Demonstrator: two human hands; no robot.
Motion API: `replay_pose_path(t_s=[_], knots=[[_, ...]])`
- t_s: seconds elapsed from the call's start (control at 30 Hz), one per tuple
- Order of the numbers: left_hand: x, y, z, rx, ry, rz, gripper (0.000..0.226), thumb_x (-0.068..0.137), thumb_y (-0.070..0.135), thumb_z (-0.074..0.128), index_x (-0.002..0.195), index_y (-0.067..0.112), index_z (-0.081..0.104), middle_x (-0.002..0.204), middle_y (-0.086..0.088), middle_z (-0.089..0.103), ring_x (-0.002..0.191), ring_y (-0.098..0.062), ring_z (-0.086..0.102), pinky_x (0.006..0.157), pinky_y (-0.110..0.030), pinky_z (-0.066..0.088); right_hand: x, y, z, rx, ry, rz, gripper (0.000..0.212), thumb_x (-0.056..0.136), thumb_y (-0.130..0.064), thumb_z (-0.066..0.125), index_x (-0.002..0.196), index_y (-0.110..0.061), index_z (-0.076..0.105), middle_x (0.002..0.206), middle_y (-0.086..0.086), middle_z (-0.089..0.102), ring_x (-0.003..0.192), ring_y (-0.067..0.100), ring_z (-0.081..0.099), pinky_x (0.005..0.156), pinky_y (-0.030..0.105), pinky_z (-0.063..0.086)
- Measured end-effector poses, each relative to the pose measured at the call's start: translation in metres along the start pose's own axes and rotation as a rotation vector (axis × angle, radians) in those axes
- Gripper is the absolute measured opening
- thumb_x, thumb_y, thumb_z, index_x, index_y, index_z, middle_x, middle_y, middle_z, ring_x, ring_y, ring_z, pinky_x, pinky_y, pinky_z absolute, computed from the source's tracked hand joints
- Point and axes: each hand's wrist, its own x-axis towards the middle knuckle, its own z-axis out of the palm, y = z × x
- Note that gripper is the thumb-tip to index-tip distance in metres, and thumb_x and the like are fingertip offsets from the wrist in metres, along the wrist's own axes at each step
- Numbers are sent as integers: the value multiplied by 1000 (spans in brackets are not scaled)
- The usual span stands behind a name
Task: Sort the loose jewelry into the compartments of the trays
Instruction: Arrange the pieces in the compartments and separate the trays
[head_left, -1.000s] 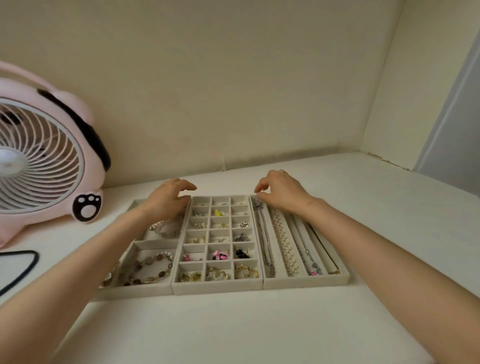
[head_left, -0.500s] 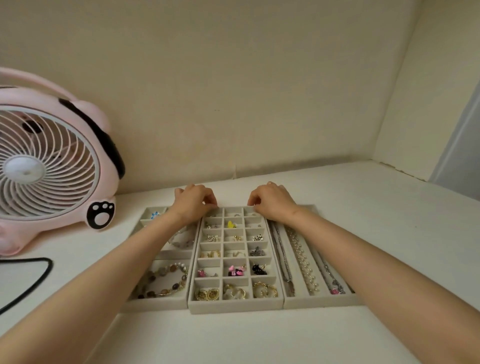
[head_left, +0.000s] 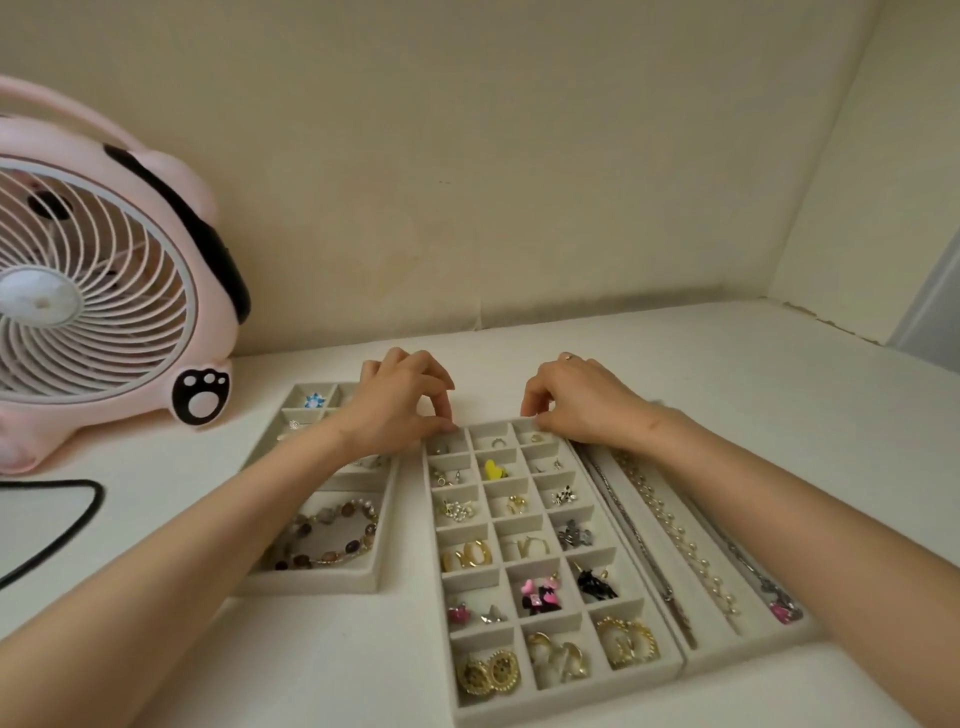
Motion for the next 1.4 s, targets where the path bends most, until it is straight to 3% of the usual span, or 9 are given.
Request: replay_pose_path(t_s=[0.17,0.37,0.47,0.57,0.67,0.87,1.13,1.23,1.4], knots=[[-10,9,4,-10,32,45,9,82,35,67,82,26,67,116,12,52,110,-11,35,85,-27,18,-12,0,-5,-28,-24,-10,19,86,-11,56,96,-20,69,78,-18,47,102,11,45,77,22,27],[-15,6,-14,-57,88,19,6,85,38,63,81,34,61,115,13,54,111,-14,39,90,-32,25,-18,-3,-18,0,-7,-37,16,88,-22,60,99,-27,69,83,-12,51,92,10,49,77,24,33],[-16,2,-27,-80,91,-12,13,82,47,60,77,35,59,113,14,55,108,-14,40,94,-37,28,-14,-17,-21,111,72,-107,8,86,-27,64,91,-30,70,81,-10,53,86,9,50,76,25,37],[-14,1,-31,-70,12,-26,12,81,40,66,74,38,57,115,15,54,112,-14,39,98,-37,28,-7,-38,-15,151,32,-209,6,84,-28,67,87,-30,71,78,-11,49,86,9,47,77,26,37],[-12,1,-30,-37,-80,-33,16,80,41,66,70,42,54,117,17,52,112,-10,37,96,-33,26,1,-54,-6,102,-9,-285,8,82,-31,69,89,-29,72,79,-9,48,87,10,44,78,27,33],[-8,-5,-30,-75,-49,-62,17,86,38,60,73,44,50,117,13,54,113,-12,39,100,-35,28,12,-62,2,-20,-45,-350,9,84,-30,66,91,-29,72,71,-14,36,88,10,44,78,28,27],[-6,-2,-38,-111,-61,-41,20,85,38,62,69,43,51,116,13,55,114,-12,39,104,-40,29,11,-66,1,-131,-40,-376,14,86,-26,56,89,-26,69,79,-12,44,94,13,51,79,29,28],[-7,-1,-45,-84,-130,23,25,86,27,58,71,46,54,120,17,50,115,-9,35,105,-38,26,12,-64,-4,-140,-22,-330,14,85,-24,57,87,-26,70,74,-13,44,90,13,54,76,26,24],[-13,9,-49,-82,-323,103,54,76,-8,41,81,43,59,125,17,41,115,-3,25,100,-26,19,11,-66,-2,-137,-45,-308,17,85,-20,54,87,-23,71,72,-13,48,77,12,49,75,25,23]])
